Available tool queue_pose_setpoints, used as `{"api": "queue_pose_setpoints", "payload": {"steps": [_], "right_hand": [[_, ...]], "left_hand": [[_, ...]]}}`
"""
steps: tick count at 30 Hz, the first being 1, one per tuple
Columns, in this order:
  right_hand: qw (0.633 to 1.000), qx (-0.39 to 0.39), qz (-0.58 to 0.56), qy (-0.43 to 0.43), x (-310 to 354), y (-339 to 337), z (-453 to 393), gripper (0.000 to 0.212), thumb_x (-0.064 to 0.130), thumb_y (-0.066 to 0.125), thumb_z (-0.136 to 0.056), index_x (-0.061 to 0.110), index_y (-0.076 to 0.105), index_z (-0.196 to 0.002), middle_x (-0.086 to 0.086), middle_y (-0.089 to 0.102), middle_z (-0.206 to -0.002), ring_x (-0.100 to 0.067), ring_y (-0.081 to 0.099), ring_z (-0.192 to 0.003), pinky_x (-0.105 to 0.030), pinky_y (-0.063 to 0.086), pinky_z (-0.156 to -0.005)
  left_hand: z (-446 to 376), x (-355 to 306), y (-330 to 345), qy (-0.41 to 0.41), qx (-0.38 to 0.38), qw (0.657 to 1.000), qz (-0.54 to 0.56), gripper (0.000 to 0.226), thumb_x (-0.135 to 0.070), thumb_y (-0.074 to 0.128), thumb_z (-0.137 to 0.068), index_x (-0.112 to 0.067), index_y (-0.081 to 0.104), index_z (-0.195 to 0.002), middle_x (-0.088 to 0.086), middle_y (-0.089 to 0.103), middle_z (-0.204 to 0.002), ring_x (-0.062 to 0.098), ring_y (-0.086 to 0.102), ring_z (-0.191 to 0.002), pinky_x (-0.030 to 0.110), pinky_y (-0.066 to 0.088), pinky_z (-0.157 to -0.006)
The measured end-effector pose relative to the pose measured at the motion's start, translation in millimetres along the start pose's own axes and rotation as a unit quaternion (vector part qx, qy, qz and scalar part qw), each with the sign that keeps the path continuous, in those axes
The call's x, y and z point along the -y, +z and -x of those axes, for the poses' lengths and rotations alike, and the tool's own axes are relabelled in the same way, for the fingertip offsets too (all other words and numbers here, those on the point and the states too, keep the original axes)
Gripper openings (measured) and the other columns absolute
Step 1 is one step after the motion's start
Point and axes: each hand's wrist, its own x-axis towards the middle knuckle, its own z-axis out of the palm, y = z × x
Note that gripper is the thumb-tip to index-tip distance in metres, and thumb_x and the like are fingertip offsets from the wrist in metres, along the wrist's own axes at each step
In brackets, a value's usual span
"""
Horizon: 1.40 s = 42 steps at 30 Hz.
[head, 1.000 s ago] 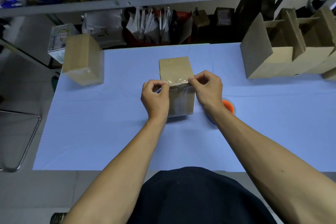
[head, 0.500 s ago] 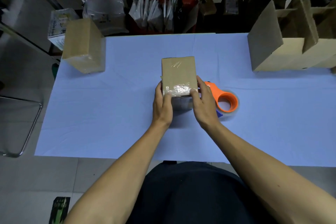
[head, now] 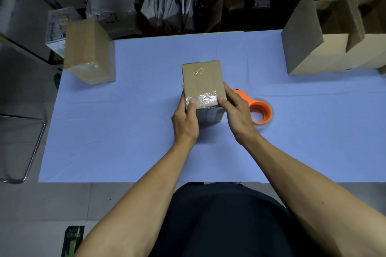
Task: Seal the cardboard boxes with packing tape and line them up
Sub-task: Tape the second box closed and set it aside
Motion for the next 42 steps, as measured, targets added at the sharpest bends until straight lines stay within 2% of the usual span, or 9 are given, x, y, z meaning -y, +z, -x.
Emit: {"api": "queue_pose_setpoints", "payload": {"steps": [7,10,12,15,21,26,29,35,42], "right_hand": [[0.995,0.074,0.07,0.01,8.1,-8.1,-3.1,0.047,0.039,0.049,-0.097,0.048,0.043,-0.143,0.015,0.053,-0.14,-0.001,0.045,-0.132,-0.036,0.032,-0.116],[0.992,0.073,0.104,-0.001,17.9,-13.5,-7.8,0.068,0.033,0.066,-0.091,0.033,0.036,-0.152,0.009,0.053,-0.136,-0.001,0.052,-0.122,-0.016,0.044,-0.095],[0.987,0.1,0.12,-0.034,24.4,-18.9,-11.3,0.056,0.023,0.066,-0.088,0.036,0.051,-0.14,0.012,0.064,-0.123,-0.002,0.061,-0.107,-0.013,0.047,-0.081],[0.988,0.098,0.11,-0.037,25.6,-17.8,-12.6,0.029,0.026,0.06,-0.096,0.033,0.067,-0.123,0.013,0.072,-0.11,-0.011,0.067,-0.104,-0.027,0.052,-0.09],[0.972,0.028,0.228,0.044,-8.1,-5.6,-6.3,0.03,0.042,0.048,-0.101,0.027,0.073,-0.109,0.002,0.074,-0.09,-0.02,0.065,-0.084,-0.035,0.048,-0.074],[0.971,0.039,0.221,0.08,-18.0,-6.6,-1.6,0.034,0.038,0.045,-0.103,0.021,0.07,-0.119,-0.001,0.073,-0.109,-0.016,0.063,-0.096,-0.029,0.046,-0.084],[0.972,0.061,0.194,0.118,-15.3,-11.4,-2.4,0.037,0.042,0.052,-0.099,0.031,0.058,-0.134,0.007,0.065,-0.121,-0.011,0.06,-0.109,-0.031,0.047,-0.097],[0.977,0.11,0.132,0.13,-22.1,-17.1,6.4,0.046,0.031,0.058,-0.098,0.045,0.044,-0.14,0.021,0.061,-0.12,0.012,0.06,-0.1,-0.006,0.048,-0.071],[0.978,0.092,0.091,0.162,-30.0,-7.9,-4.8,0.056,0.047,0.053,-0.097,0.04,0.035,-0.15,0.012,0.052,-0.143,-0.008,0.054,-0.126,-0.035,0.043,-0.109]], "left_hand": [[-4.0,-14.0,-9.0,-0.036,0.022,0.997,0.069,0.048,-0.048,0.038,-0.096,-0.029,0.061,-0.135,-0.014,0.065,-0.126,0.008,0.058,-0.121,0.027,0.045,-0.1],[-17.7,-42.9,-23.4,-0.019,0.001,0.997,-0.074,0.054,-0.057,0.029,-0.1,-0.023,0.07,-0.094,-0.008,0.067,-0.091,0.023,0.062,-0.097,0.035,0.048,-0.078],[-29.6,-62.1,-35.8,-0.03,-0.014,0.99,-0.135,0.067,-0.07,0.022,-0.092,-0.021,0.066,-0.079,-0.005,0.064,-0.082,0.026,0.061,-0.09,0.038,0.049,-0.077],[-38.0,-72.0,-46.3,-0.1,0.055,0.987,-0.116,0.084,-0.086,0.025,-0.075,-0.018,0.072,-0.092,0.003,0.071,-0.096,0.026,0.066,-0.097,0.045,0.056,-0.087],[-11.4,-13.6,-30.5,-0.167,0.226,0.96,-0.005,0.032,-0.045,0.065,-0.093,-0.023,0.066,-0.116,-0.003,0.074,-0.113,0.014,0.071,-0.097,0.028,0.058,-0.077],[0.4,6.4,-13.1,-0.133,0.139,0.977,-0.092,0.04,-0.055,0.058,-0.092,-0.027,0.064,-0.12,-0.007,0.071,-0.112,0.014,0.067,-0.1,0.034,0.053,-0.091],[2.4,6.6,-19.1,-0.151,0.14,0.978,-0.035,0.032,-0.054,0.063,-0.09,-0.031,0.065,-0.112,-0.011,0.073,-0.107,0.013,0.069,-0.099,0.036,0.055,-0.091],[22.9,24.7,-21.2,-0.117,0.163,0.979,0.034,0.051,-0.047,0.064,-0.086,-0.04,0.051,-0.136,-0.016,0.068,-0.12,0.007,0.067,-0.105,0.033,0.054,-0.091],[3.1,16.4,-5.9,-0.09,0.096,0.991,0.015,0.045,-0.043,0.054,-0.097,-0.037,0.047,-0.141,-0.013,0.065,-0.125,0.011,0.065,-0.11,0.035,0.05,-0.097]]}}
